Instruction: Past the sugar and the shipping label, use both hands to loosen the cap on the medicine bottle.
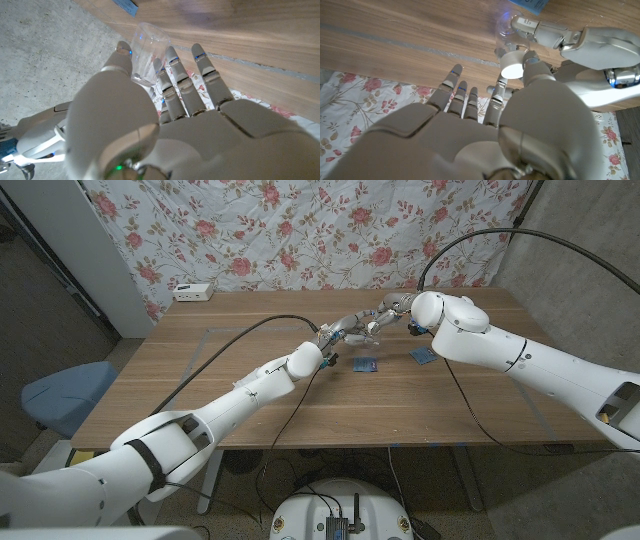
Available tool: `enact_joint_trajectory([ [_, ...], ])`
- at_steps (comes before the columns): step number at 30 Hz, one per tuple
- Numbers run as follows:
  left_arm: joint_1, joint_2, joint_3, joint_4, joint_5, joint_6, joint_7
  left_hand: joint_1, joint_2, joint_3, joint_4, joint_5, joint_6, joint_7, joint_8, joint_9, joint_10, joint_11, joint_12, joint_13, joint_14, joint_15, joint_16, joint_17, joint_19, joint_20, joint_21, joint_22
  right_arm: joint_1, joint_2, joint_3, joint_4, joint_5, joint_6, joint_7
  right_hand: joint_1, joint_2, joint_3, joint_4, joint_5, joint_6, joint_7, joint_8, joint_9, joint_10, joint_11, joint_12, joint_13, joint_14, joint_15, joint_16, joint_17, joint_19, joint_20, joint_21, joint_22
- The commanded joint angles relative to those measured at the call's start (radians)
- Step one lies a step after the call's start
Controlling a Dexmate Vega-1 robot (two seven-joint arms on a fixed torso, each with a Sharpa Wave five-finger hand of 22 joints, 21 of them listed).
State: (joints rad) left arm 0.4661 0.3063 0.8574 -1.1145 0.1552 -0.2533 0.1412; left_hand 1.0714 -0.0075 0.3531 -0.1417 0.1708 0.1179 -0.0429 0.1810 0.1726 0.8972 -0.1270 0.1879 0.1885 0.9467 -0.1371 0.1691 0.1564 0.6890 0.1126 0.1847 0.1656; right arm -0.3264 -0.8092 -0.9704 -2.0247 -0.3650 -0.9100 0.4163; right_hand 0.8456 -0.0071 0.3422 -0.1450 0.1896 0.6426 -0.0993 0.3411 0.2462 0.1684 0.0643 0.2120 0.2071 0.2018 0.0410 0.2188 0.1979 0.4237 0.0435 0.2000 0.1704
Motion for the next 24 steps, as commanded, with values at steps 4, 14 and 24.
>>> enact_joint_trajectory([
  [4, -0.006, -0.004, 0.001, 0.015, -0.004, -0.008, -0.002, -0.003, 0.009, 0.01, 0.001, 0.006, 0.005, -0.002, 0.005, 0.001, 0.023, -0.014, 0.005, 0.005, 0.002, -0.049, 0.002, 0.003, -0.004, -0.004, -0.001, 0.001, -0.011, 0.006, 0.007, 0.007, -0.003, 0.012, -0.02, 0.012, 0.005, 0.004, -0.009, 0.006, 0.045, -0.014, 0.025, 0.01, 0.027, -0.004, 0.009, 0.001, 0.021, -0.006, 0.012, 0.006, 0.018, -0.002, 0.006, 0.001],
  [14, -0.014, -0.01, 0.004, 0.028, -0.005, -0.016, -0.006, -0.005, 0.01, 0.013, 0.002, 0.006, 0.004, -0.001, 0.004, 0.002, 0.021, -0.013, 0.005, 0.005, 0.002, -0.049, 0.003, 0.004, -0.004, -0.003, 0.0, 0.001, -0.017, 0.005, 0.012, 0.007, -0.008, 0.017, -0.032, 0.021, 0.007, 0.01, -0.013, 0.007, 0.071, -0.021, 0.041, 0.014, 0.039, -0.009, 0.01, 0.001, 0.029, -0.016, 0.013, 0.008, 0.028, -0.009, 0.007, 0.001],
  [24, -0.015, -0.01, 0.004, 0.029, -0.006, -0.014, -0.006, -0.007, 0.008, 0.015, 0.001, 0.006, 0.006, -0.002, 0.004, 0.002, 0.023, -0.013, 0.005, 0.005, 0.001, -0.05, 0.003, 0.003, -0.004, -0.003, 0.0, 0.001, -0.021, 0.009, 0.015, 0.015, -0.011, 0.024, -0.035, 0.03, 0.015, 0.015, -0.012, 0.007, 0.105, -0.045, 0.06, 0.014, 0.058, -0.089, 0.007, 0.0, 0.064, -0.042, 0.024, 0.012, 0.04, -0.016, 0.005, 0.001],
])
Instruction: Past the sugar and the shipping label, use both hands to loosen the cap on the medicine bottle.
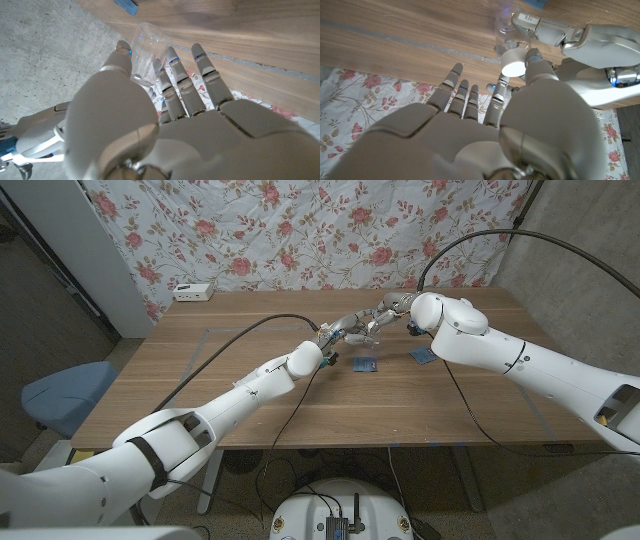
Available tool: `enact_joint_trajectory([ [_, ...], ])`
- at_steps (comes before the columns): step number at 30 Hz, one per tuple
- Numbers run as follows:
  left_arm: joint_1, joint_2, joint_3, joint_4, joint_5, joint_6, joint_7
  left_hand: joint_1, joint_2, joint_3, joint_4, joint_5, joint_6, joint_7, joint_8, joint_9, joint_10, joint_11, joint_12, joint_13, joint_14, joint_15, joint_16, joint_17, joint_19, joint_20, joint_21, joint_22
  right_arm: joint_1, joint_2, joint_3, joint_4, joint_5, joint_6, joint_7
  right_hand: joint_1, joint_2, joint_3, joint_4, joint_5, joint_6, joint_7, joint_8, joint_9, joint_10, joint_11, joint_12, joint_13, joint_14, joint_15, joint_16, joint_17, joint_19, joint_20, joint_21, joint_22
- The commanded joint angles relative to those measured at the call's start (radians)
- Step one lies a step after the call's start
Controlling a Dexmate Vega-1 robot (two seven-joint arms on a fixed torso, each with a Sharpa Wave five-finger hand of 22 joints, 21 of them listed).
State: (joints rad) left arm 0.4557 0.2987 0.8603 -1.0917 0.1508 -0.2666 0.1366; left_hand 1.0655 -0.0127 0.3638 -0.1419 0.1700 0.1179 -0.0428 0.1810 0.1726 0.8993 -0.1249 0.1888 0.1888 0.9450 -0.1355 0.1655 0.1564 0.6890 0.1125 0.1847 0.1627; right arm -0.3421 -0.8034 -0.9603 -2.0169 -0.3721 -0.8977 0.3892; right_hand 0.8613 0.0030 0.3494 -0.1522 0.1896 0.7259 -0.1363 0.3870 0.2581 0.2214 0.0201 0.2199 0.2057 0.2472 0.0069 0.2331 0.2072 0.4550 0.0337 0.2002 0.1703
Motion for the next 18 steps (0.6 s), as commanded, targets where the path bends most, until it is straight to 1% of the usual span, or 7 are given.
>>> enact_joint_trajectory([
  [1, -0.005, -0.003, 0.002, 0.006, -0.001, 0.0, -0.002, -0.002, 0.013, 0.005, 0.001, 0.007, 0.006, -0.002, 0.004, 0.002, 0.021, -0.014, 0.004, 0.005, 0.003, -0.051, 0.006, 0.003, -0.004, -0.003, 0.0, 0.004, -0.005, 0.003, 0.004, 0.008, -0.005, 0.014, -0.008, 0.016, 0.007, 0.008, -0.005, 0.007, 0.026, -0.01, 0.016, 0.001, 0.005, -0.041, -0.001, 0.002, 0.02, -0.008, 0.01, 0.003, 0.009, -0.007, 0.005, 0.002],
  [2, -0.005, -0.002, 0.002, 0.005, -0.001, 0.0, -0.002, -0.003, 0.013, 0.005, 0.002, 0.007, 0.006, -0.002, 0.004, 0.002, 0.02, -0.015, 0.004, 0.005, 0.003, -0.047, 0.007, 0.003, -0.004, -0.003, 0.0, 0.004, -0.007, 0.003, 0.006, 0.008, -0.005, 0.015, -0.01, 0.018, 0.011, 0.01, -0.005, 0.007, 0.026, -0.012, 0.016, 0.001, 0.005, -0.05, -0.002, 0.001, 0.02, -0.009, 0.01, 0.003, 0.01, -0.009, 0.004, 0.002],
  [5, -0.005, -0.003, 0.002, 0.006, -0.002, 0.0, -0.001, -0.004, 0.013, 0.006, 0.002, 0.007, 0.005, -0.002, 0.004, 0.002, 0.019, -0.015, 0.004, 0.005, 0.002, -0.048, 0.006, 0.003, -0.005, -0.003, 0.0, 0.004, -0.009, 0.004, 0.008, 0.008, -0.004, 0.017, -0.011, 0.023, 0.015, 0.012, -0.006, 0.007, 0.033, -0.019, 0.019, 0.0, 0.006, -0.06, -0.003, 0.001, 0.02, -0.009, 0.01, 0.004, 0.01, -0.01, 0.003, 0.002],
  [10, -0.003, -0.004, 0.002, 0.003, -0.002, 0.004, -0.001, -0.005, 0.012, 0.007, 0.002, 0.007, 0.005, -0.003, 0.004, 0.002, 0.02, -0.015, 0.004, 0.005, 0.001, -0.046, 0.006, 0.003, -0.005, -0.003, 0.0, 0.004, -0.012, 0.003, 0.013, 0.009, -0.002, 0.02, -0.011, 0.034, 0.026, 0.017, -0.007, 0.007, 0.041, -0.03, 0.022, -0.001, 0.008, -0.066, -0.005, 0.001, 0.02, -0.011, 0.01, 0.004, 0.01, -0.012, 0.002, 0.002],
  [18, -0.001, -0.003, 0.003, -0.002, -0.004, 0.011, -0.003, -0.006, 0.012, 0.009, 0.002, 0.007, 0.004, -0.002, 0.004, 0.002, 0.02, -0.016, 0.004, 0.005, 0.001, -0.046, 0.006, 0.003, -0.005, -0.002, 0.0, 0.004, -0.022, -0.002, 0.03, 0.008, 0.02, 0.029, -0.008, 0.052, 0.05, 0.028, -0.009, 0.008, 0.045, -0.04, 0.023, -0.003, 0.009, -0.08, -0.007, 0.0, 0.018, -0.014, 0.01, 0.006, 0.008, -0.016, 0.0, 0.002],
])
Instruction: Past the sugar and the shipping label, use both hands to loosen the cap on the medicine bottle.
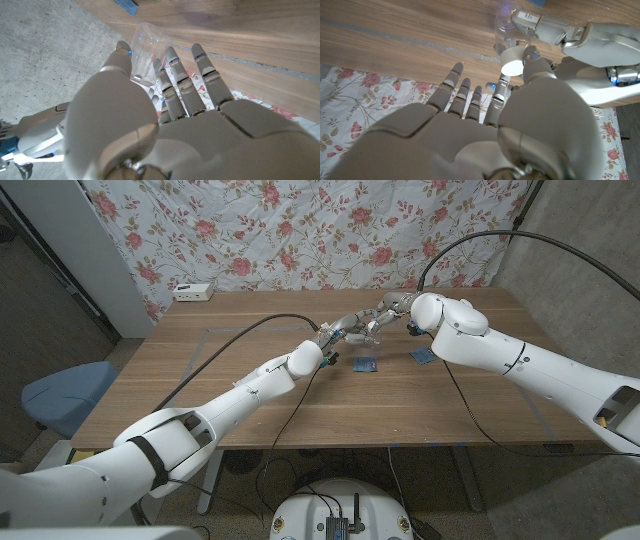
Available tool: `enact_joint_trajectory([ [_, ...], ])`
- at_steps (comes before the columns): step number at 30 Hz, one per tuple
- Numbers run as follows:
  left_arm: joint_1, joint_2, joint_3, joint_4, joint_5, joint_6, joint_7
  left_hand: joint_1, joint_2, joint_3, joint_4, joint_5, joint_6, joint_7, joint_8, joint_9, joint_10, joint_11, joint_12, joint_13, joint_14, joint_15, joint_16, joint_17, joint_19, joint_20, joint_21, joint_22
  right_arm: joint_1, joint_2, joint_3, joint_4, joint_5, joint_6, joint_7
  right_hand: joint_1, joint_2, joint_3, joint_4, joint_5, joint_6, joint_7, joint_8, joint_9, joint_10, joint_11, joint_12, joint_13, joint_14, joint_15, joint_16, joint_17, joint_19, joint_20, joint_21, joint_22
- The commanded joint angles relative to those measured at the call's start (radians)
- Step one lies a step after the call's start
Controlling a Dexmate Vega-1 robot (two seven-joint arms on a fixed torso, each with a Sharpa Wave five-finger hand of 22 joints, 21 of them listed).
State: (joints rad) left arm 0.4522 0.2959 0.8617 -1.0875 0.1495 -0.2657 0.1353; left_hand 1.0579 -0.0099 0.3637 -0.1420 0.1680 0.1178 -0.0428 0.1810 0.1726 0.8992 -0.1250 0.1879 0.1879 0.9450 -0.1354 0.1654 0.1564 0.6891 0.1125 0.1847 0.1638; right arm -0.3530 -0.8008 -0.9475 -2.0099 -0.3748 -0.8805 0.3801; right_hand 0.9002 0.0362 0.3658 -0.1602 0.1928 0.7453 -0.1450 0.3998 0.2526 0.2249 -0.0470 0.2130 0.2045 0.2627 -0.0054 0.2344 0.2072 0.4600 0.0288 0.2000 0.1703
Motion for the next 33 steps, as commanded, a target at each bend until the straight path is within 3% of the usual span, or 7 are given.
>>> enact_joint_trajectory([
  [1, 0.002, 0.0, 0.001, -0.007, -0.002, 0.011, -0.002, 0.001, 0.01, 0.01, 0.002, 0.009, 0.004, -0.002, 0.003, 0.002, 0.02, -0.015, 0.005, 0.006, 0.0, -0.046, 0.006, 0.003, -0.005, -0.001, 0.0, 0.003, -0.012, -0.006, 0.019, 0.001, 0.024, 0.014, 0.001, 0.018, 0.02, 0.014, -0.002, 0.004, 0.028, -0.035, 0.01, 0.002, 0.005, -0.015, -0.001, 0.001, 0.003, -0.002, 0.008, 0.006, 0.003, -0.012, 0.0, 0.002],
  [33, 0.019, 0.011, -0.003, -0.033, -0.002, 0.02, 0.006, -0.006, 0.01, 0.021, 0.002, 0.009, -0.002, -0.005, 0.002, 0.002, 0.02, -0.016, 0.006, 0.006, -0.003, -0.045, 0.006, 0.004, -0.005, 0.0, 0.001, 0.003, -0.04, -0.024, 0.065, -0.016, 0.097, 0.052, -0.017, 0.095, 0.068, 0.045, -0.017, -0.006, 0.007, -0.077, -0.012, -0.011, 0.006, -0.033, -0.008, 0.0, -0.003, -0.008, 0.004, 0.005, -0.006, -0.012, -0.004, 0.002],
])
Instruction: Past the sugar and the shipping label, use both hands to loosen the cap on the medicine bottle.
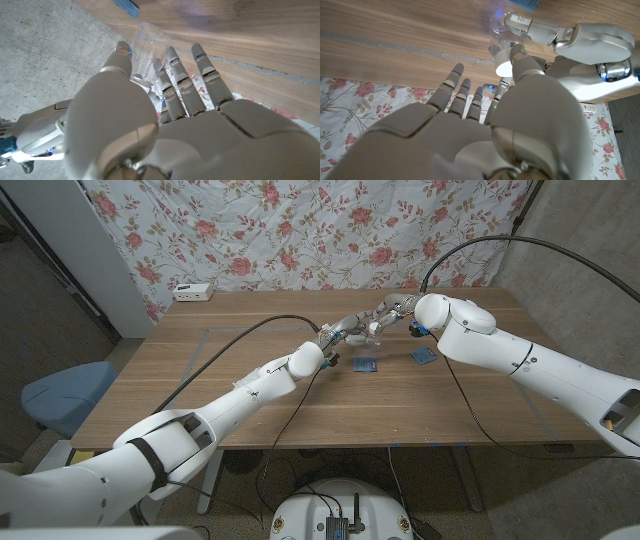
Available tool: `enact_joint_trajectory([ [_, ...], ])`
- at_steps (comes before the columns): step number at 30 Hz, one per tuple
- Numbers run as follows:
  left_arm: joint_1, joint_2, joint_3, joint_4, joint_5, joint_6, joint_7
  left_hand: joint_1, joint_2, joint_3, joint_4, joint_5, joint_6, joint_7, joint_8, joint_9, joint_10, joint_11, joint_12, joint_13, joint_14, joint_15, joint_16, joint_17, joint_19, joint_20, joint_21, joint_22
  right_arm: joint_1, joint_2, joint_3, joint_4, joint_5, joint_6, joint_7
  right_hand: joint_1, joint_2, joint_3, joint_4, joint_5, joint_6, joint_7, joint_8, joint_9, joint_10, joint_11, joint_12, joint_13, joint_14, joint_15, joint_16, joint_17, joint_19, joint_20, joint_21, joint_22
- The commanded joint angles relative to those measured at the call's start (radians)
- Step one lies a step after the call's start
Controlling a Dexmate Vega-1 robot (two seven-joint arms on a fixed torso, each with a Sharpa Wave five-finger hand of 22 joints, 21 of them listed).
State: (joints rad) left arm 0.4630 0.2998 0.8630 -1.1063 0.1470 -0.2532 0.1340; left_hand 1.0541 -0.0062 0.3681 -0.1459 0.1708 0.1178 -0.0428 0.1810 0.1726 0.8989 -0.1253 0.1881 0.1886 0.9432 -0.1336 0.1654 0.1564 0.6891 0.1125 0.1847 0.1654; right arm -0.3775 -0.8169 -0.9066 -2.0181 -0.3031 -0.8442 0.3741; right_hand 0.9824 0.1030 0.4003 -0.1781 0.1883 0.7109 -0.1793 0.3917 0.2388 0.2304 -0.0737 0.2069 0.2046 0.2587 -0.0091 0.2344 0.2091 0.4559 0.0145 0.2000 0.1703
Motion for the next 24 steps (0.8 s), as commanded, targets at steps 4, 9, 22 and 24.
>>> enact_joint_trajectory([
  [4, 0.01, 0.008, -0.005, -0.016, 0.001, 0.007, 0.007, -0.003, 0.007, 0.018, 0.006, 0.006, -0.003, -0.003, 0.001, 0.002, 0.018, -0.017, 0.005, 0.005, -0.001, -0.047, 0.007, 0.004, -0.005, 0.001, 0.001, 0.001, -0.022, -0.01, 0.035, -0.008, 0.043, 0.023, -0.015, 0.018, 0.004, 0.012, 0.001, -0.002, 0.044, -0.043, -0.005, 0.001, 0.0, -0.008, -0.003, -0.001, 0.0, -0.005, 0.003, 0.003, -0.003, 0.004, -0.004, 0.002],
  [9, 0.012, 0.009, -0.005, -0.02, 0.003, 0.008, 0.008, -0.003, 0.007, 0.019, 0.006, 0.006, -0.003, -0.004, 0.001, 0.002, 0.018, -0.017, 0.005, 0.005, -0.002, -0.049, 0.006, 0.003, -0.005, 0.001, 0.001, 0.001, -0.027, -0.014, 0.043, -0.01, 0.057, 0.031, -0.018, 0.031, 0.015, 0.018, 0.001, -0.002, 0.053, -0.043, -0.005, -0.001, -0.002, -0.011, -0.004, -0.001, -0.002, -0.005, 0.003, 0.003, -0.007, 0.003, -0.005, 0.003],
  [22, 0.017, 0.014, -0.008, -0.032, 0.003, 0.015, 0.008, -0.007, 0.007, 0.023, 0.007, 0.005, -0.003, -0.003, 0.002, 0.002, 0.017, -0.016, 0.005, 0.006, -0.002, -0.047, 0.007, 0.004, -0.006, 0.001, 0.001, 0.001, -0.032, -0.021, 0.056, -0.009, 0.09, 0.05, -0.019, 0.072, 0.041, 0.035, -0.002, 0.0, 0.083, -0.043, -0.004, -0.008, -0.004, -0.018, -0.005, -0.001, -0.01, -0.008, 0.0, 0.004, -0.017, -0.001, -0.006, 0.003],
  [24, 0.018, 0.014, -0.008, -0.033, 0.003, 0.014, 0.007, -0.008, 0.007, 0.023, 0.007, 0.005, -0.003, -0.003, 0.002, 0.002, 0.018, -0.015, 0.005, 0.006, -0.003, -0.046, 0.007, 0.004, -0.006, 0.001, 0.0, 0.001, -0.031, -0.021, 0.058, -0.008, 0.098, 0.053, -0.016, 0.083, 0.05, 0.041, -0.002, 0.002, 0.091, -0.044, -0.004, -0.01, -0.004, -0.021, -0.005, -0.001, -0.013, -0.011, -0.001, 0.005, -0.022, -0.006, -0.007, 0.003],
])
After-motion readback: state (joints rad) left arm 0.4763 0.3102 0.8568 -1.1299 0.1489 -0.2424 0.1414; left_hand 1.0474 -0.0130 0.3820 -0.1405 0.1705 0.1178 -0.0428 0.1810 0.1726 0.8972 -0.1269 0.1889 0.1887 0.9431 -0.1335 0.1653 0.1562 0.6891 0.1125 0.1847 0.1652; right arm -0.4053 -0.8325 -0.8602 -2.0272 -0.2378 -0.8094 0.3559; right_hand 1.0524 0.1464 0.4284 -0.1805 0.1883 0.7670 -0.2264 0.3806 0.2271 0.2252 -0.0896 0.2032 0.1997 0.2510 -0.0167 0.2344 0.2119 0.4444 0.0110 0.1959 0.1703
